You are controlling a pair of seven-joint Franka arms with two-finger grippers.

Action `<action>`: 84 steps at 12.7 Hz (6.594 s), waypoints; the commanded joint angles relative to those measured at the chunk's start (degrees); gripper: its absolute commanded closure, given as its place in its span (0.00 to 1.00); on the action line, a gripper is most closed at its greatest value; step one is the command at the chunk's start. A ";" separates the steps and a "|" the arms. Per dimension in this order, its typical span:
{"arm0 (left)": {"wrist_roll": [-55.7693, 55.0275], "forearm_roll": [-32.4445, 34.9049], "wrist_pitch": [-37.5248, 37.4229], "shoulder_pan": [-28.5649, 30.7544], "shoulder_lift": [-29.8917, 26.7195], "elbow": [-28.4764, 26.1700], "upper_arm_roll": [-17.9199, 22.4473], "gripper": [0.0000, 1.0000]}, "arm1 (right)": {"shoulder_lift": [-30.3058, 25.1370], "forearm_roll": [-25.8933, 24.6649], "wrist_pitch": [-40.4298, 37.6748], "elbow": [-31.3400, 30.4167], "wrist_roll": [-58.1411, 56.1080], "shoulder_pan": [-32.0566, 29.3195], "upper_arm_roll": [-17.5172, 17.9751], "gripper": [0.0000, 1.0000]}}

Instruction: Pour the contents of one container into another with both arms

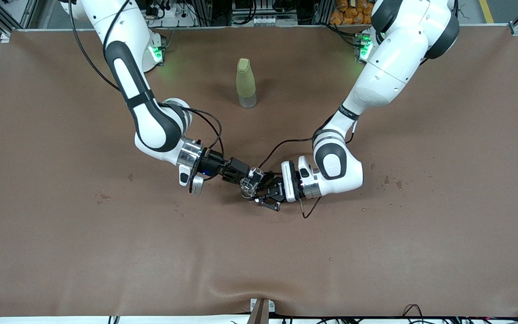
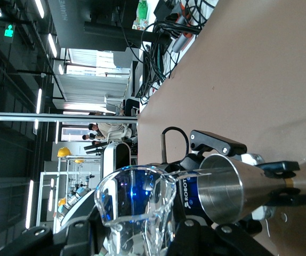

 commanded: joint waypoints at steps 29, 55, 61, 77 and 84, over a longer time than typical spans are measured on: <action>-2.44 0.78 0.23 3.98 -2.69 -0.83 0.53 1.00 | 0.33 2.92 -3.94 0.31 9.74 -1.46 -0.38 1.00; 10.83 44.83 -44.07 50.75 -0.33 -9.37 0.61 1.00 | 24.93 -53.77 -50.44 18.15 -83.20 -60.52 -0.38 0.80; 11.53 44.56 -44.07 50.75 2.49 -8.75 0.52 0.73 | 26.78 -53.95 -50.00 18.15 -86.89 -61.67 -0.47 0.70; 4.09 54.93 -48.72 54.71 -2.68 0.20 0.44 0.54 | 6.33 -74.05 -49.48 26.94 -37.01 -55.80 -1.88 0.00; -18.66 55.72 -50.31 54.00 -13.13 4.61 -4.30 0.53 | -9.51 -94.35 -46.13 25.80 6.85 -42.61 -1.62 0.00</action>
